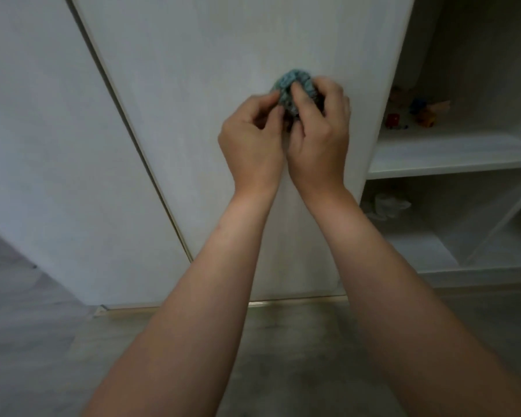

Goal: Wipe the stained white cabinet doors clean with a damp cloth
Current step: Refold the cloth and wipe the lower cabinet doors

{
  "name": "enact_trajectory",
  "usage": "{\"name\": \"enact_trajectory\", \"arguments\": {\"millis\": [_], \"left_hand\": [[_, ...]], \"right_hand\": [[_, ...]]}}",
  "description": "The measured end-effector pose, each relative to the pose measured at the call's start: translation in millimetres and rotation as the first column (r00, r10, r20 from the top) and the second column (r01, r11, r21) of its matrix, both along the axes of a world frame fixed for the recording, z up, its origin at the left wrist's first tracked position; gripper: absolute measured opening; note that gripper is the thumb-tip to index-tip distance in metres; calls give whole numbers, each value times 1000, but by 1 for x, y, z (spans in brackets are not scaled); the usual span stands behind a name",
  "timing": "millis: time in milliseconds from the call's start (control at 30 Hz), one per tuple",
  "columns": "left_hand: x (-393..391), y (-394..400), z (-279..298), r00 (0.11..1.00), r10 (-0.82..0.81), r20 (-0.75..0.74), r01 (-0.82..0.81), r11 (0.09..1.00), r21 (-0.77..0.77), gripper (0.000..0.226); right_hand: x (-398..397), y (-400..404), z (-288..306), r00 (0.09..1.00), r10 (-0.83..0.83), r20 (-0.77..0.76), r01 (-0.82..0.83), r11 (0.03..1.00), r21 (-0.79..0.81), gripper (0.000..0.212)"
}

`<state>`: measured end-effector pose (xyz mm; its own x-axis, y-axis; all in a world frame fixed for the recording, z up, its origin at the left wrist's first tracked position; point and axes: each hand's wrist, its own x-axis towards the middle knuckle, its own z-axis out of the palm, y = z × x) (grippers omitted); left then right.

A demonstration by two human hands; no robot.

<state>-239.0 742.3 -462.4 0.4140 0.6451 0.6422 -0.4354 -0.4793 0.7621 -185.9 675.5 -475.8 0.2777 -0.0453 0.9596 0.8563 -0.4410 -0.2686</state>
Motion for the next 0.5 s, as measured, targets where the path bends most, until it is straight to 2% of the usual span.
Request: {"name": "enact_trajectory", "arguments": {"millis": [100, 167, 233, 300, 367, 433, 500], "left_hand": [[-13, 16, -55, 993, 58, -100, -65, 995, -74, 12], [-27, 25, -94, 978, 50, -204, -78, 989, -129, 13], [-43, 34, -113, 969, 30, -247, -70, 986, -153, 17], [-49, 38, -96, 976, 69, -207, -81, 995, -51, 21], [-45, 39, -53, 987, 118, -113, -110, 992, 68, 24], [-37, 47, -7, 993, 116, -36, -111, 988, 110, 24], [-36, 63, 13, 992, 125, -21, -122, 986, 114, 23]], "right_hand": [[-11, 16, -53, 997, 73, -20, -73, 997, -22, 18], [-23, 21, -94, 992, 104, -78, -113, 986, -124, 16], [-32, 21, -106, 987, 136, -85, -153, 958, -242, 18], [-35, 27, -79, 986, 162, -47, -169, 960, -223, 22], [-38, 42, -35, 992, 124, -18, -125, 990, -72, 27], [-38, 54, 1, 995, 82, -60, -81, 996, 23, 31], [-38, 64, 14, 987, 126, -100, -125, 992, 18, 32]]}}
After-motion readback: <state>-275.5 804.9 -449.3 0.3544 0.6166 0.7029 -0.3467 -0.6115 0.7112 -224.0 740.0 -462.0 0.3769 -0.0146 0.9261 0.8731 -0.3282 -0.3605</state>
